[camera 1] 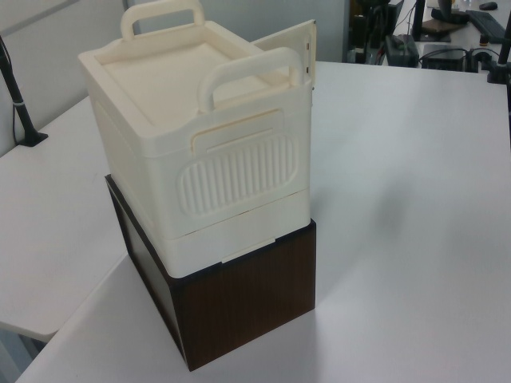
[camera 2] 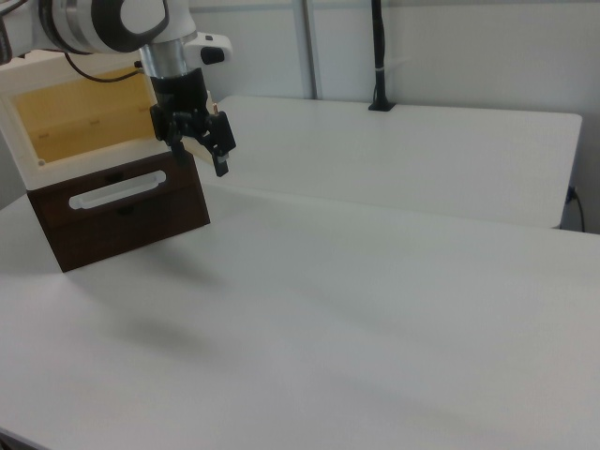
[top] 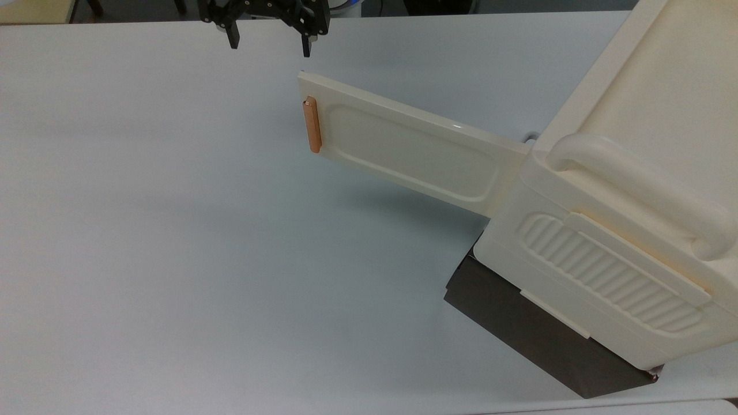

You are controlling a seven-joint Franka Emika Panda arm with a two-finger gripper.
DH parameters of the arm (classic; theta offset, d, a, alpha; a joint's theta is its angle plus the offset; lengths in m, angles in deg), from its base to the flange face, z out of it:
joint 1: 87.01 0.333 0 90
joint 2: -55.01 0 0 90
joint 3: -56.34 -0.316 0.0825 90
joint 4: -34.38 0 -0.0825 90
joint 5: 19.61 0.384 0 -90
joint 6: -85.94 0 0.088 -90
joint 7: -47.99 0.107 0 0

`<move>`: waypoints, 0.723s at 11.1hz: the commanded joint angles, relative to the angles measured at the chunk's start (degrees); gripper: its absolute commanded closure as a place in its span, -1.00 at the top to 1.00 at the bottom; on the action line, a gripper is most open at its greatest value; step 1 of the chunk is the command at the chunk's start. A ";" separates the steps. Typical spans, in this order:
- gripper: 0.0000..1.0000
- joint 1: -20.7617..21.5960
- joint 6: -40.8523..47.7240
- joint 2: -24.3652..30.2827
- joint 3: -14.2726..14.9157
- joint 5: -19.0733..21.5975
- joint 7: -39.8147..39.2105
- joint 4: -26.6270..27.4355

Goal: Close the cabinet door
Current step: 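Lower the gripper toward the outer edge of the open cream door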

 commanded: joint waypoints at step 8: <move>-1.00 -0.70 0.38 1.08 0.42 0.47 -4.71 0.96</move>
